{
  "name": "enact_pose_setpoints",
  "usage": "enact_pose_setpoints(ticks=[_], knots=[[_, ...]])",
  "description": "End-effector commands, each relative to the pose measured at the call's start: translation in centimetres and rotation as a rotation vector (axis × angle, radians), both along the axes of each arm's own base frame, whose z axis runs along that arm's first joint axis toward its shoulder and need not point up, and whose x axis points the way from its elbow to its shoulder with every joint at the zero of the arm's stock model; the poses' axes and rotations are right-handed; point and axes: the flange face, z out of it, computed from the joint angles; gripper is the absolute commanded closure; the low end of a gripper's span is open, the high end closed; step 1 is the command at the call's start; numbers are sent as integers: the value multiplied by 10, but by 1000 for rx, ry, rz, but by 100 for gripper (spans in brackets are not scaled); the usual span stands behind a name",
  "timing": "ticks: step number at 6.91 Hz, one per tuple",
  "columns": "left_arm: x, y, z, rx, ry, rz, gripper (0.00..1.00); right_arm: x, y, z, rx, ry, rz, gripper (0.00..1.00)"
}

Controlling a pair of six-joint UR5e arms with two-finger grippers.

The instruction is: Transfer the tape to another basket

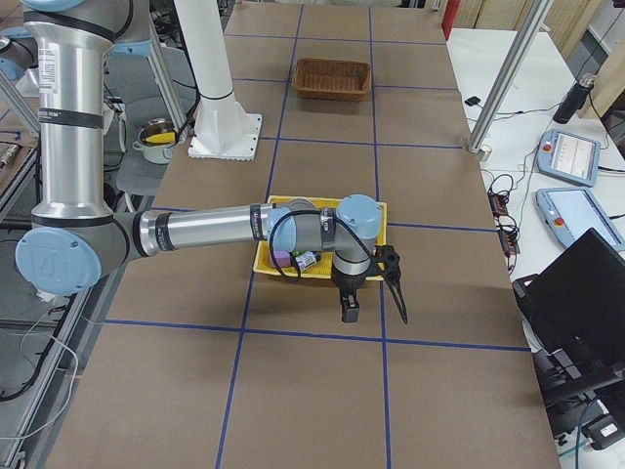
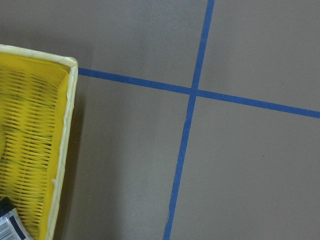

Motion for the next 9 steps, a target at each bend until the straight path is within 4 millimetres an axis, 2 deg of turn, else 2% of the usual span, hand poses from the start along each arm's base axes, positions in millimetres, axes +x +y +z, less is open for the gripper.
enact_pose_setpoints(ticks=[1, 5, 7, 8, 9], knots=[[0, -5, -6, 11, 0, -2, 2, 2, 3, 2, -1, 8, 2, 0], [0, -5, -8, 17, -1, 1, 2, 1, 2, -3, 12, 8, 0, 0], [-1, -7, -19, 41, -5, -2, 2, 1, 1, -3, 7, 8, 6, 0], [-1, -3, -28, 58, -4, -2, 2, 1, -6, -12, 22, 8, 10, 0], [-1, -2, -48, 96, -8, -4, 2, 3, -14, -20, 43, 35, 13, 0]])
